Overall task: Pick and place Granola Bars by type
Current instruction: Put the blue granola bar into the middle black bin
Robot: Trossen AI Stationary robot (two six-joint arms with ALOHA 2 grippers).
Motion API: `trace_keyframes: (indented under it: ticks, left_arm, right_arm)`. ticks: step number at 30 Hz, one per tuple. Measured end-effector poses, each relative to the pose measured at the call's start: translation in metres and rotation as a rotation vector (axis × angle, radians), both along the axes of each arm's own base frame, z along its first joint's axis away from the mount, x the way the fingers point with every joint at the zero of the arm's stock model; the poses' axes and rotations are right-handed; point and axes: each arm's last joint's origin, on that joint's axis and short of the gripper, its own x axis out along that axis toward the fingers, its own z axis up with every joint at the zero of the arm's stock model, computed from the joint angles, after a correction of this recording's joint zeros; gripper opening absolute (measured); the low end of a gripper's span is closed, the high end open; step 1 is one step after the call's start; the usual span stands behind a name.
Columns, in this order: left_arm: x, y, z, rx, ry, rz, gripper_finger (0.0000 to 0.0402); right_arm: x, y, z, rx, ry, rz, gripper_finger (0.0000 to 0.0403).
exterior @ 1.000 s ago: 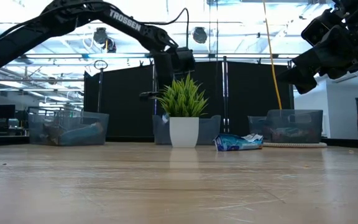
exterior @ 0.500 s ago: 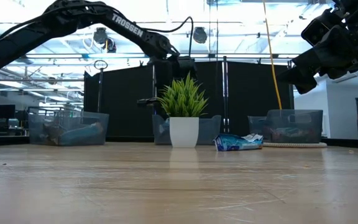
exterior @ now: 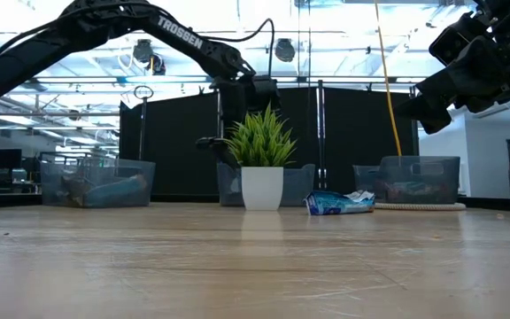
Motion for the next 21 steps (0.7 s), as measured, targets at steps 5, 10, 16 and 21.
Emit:
trace_keyframes:
  ticks: [5, 10, 16, 21]
  left_arm:
    - [-0.002, -0.002, 0.007, -0.025, -0.001, -0.006, 0.0224]
    - [-0.007, -0.006, 0.036, 0.022, -0.041, -0.019, 0.0243]
    - [-0.023, -0.022, 0.097, 0.213, -0.056, -0.106, 0.0246]
    - [-0.041, -0.05, 0.153, 0.354, -0.074, -0.314, 0.0238]
  right_arm:
    - [0.0, 0.0, 0.0, 0.0, 0.0, 0.0, 0.0238]
    - [0.0, 0.0, 0.0, 0.0, -0.001, 0.0, 0.0238]
    - [0.0, 0.0, 0.0, 0.0, 0.0, 0.0, 0.0238]
    - [0.0, 0.0, 0.0, 0.0, -0.001, 0.0, 0.0238]
